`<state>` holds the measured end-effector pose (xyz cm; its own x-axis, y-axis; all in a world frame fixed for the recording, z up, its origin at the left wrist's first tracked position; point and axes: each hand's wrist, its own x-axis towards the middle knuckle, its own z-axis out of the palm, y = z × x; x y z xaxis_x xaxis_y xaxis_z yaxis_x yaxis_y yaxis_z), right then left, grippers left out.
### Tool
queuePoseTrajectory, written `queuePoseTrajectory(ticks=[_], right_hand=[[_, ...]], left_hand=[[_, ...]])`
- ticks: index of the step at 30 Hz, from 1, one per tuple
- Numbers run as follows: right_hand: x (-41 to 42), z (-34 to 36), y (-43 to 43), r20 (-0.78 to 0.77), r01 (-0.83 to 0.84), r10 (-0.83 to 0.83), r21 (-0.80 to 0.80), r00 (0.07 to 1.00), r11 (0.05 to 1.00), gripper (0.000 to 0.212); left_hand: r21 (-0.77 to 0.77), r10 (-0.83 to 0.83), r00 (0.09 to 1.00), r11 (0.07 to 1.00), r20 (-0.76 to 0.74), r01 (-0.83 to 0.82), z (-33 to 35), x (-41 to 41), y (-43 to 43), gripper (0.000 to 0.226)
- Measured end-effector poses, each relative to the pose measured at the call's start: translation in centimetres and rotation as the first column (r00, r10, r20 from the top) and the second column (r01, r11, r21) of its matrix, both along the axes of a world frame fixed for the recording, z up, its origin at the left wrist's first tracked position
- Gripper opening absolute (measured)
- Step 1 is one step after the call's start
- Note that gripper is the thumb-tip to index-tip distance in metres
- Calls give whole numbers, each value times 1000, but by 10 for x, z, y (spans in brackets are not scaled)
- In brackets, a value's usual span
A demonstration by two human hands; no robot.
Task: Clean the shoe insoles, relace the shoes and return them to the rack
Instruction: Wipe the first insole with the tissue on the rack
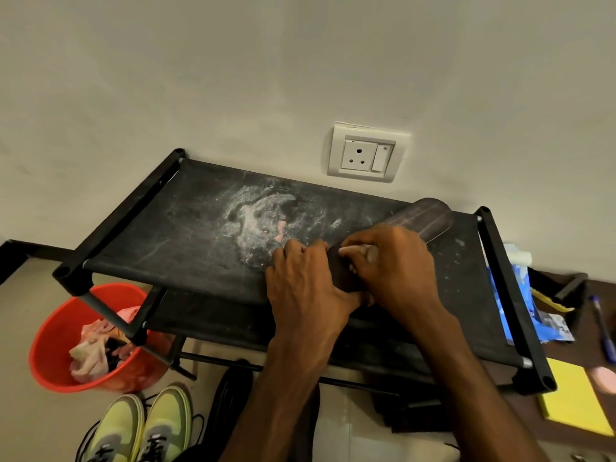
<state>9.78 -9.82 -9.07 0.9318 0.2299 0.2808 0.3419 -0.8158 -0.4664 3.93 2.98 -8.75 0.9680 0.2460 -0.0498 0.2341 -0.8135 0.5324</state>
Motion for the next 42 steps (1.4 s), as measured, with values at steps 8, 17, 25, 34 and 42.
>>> queuePoseTrajectory(ticks=[8,17,25,34,42], right_hand=[[-12,-2,-48,169,189,-240,270,956,944,10],[-24,-3,-31,76,25,-45,249,996,968,13],[-35,10,-36,-16,32,-32,-28,999,999,10],[-35,13,-40,-174,1,-22,-125,985,992,21],[-31,9,-36,-138,61,-63,-14,988,998,7]], left_hand=[[-17,-119,989,993,-84,118,9,6,16,99],[21,-202,959,977,-199,210,27,5,36,99],[3,-291,950,956,-112,294,8,12,20,112],[-40,-274,962,961,18,275,-10,14,24,102],[-52,-255,965,965,57,258,-15,15,23,102]])
